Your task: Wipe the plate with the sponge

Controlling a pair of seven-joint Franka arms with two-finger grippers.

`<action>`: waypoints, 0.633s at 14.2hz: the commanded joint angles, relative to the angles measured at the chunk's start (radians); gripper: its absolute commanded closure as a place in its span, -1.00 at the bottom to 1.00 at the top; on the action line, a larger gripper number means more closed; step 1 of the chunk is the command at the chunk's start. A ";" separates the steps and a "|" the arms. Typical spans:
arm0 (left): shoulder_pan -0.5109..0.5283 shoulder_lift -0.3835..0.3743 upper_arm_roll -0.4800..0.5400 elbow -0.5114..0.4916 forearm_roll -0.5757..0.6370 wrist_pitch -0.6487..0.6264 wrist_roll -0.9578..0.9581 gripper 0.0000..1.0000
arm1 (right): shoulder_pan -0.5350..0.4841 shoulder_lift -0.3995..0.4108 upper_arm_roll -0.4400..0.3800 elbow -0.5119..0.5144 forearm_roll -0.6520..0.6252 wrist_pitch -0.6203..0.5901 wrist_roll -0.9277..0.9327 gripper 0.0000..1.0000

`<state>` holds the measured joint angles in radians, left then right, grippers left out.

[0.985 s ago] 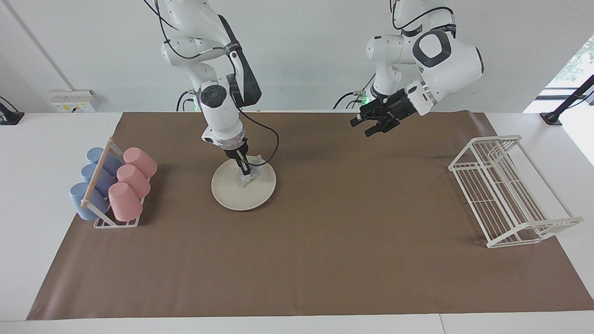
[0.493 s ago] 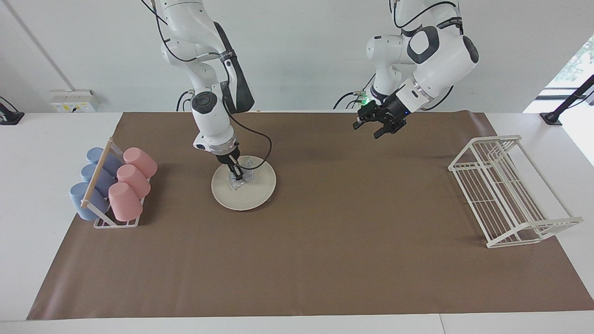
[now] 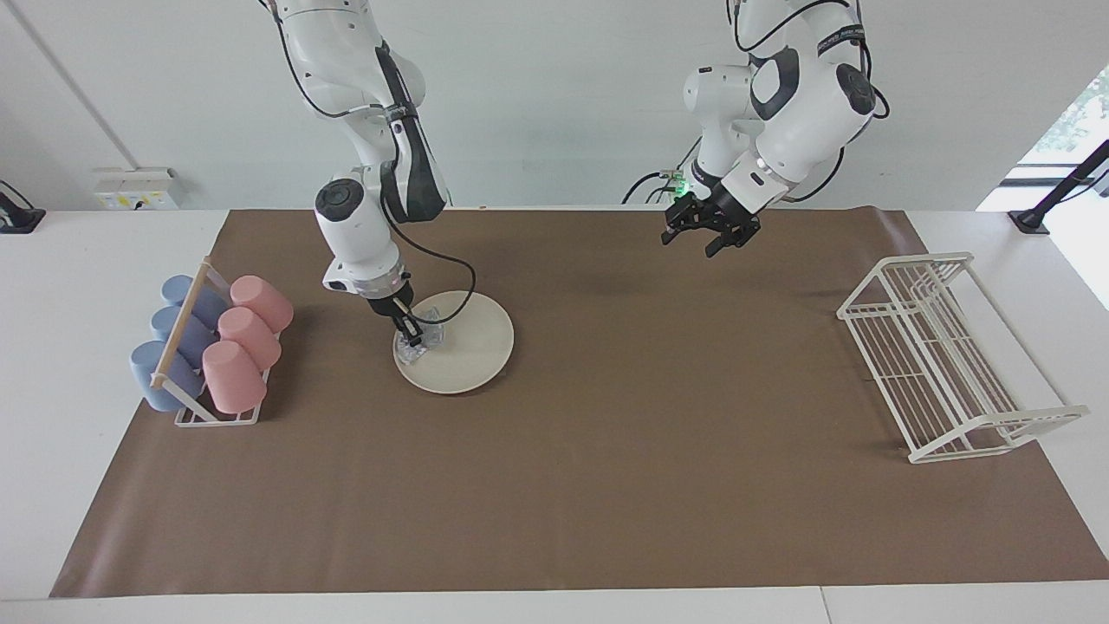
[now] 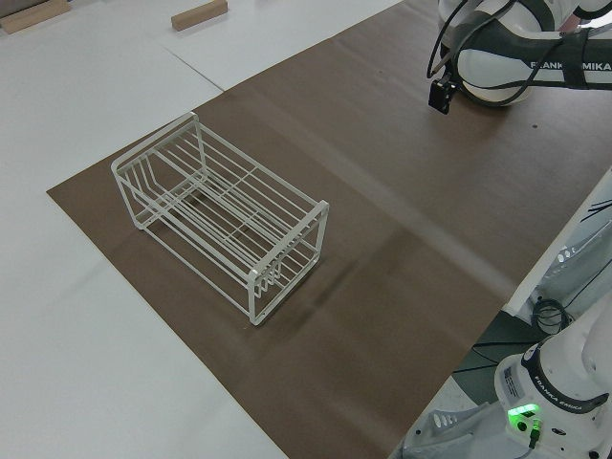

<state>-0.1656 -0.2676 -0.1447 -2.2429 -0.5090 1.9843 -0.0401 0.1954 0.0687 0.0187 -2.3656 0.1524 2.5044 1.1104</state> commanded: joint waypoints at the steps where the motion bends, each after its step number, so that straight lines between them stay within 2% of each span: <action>1: 0.001 -0.012 -0.001 0.008 0.030 -0.022 -0.023 -1.00 | 0.071 0.035 0.007 -0.010 0.006 0.062 0.158 1.00; 4: 0.004 -0.010 -0.001 0.009 0.030 -0.019 -0.024 -1.00 | 0.201 0.143 0.007 0.011 0.018 0.201 0.378 1.00; 5: 0.008 -0.010 -0.001 0.009 0.030 -0.016 -0.024 -1.00 | 0.219 0.157 0.007 0.020 0.018 0.220 0.419 1.00; 9: 0.000 -0.007 -0.003 0.011 0.030 0.018 -0.046 -1.00 | 0.210 0.157 0.004 0.023 0.018 0.214 0.373 1.00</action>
<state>-0.1648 -0.2676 -0.1438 -2.2388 -0.5025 1.9903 -0.0523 0.4245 0.1400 0.0215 -2.3427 0.1524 2.7005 1.5236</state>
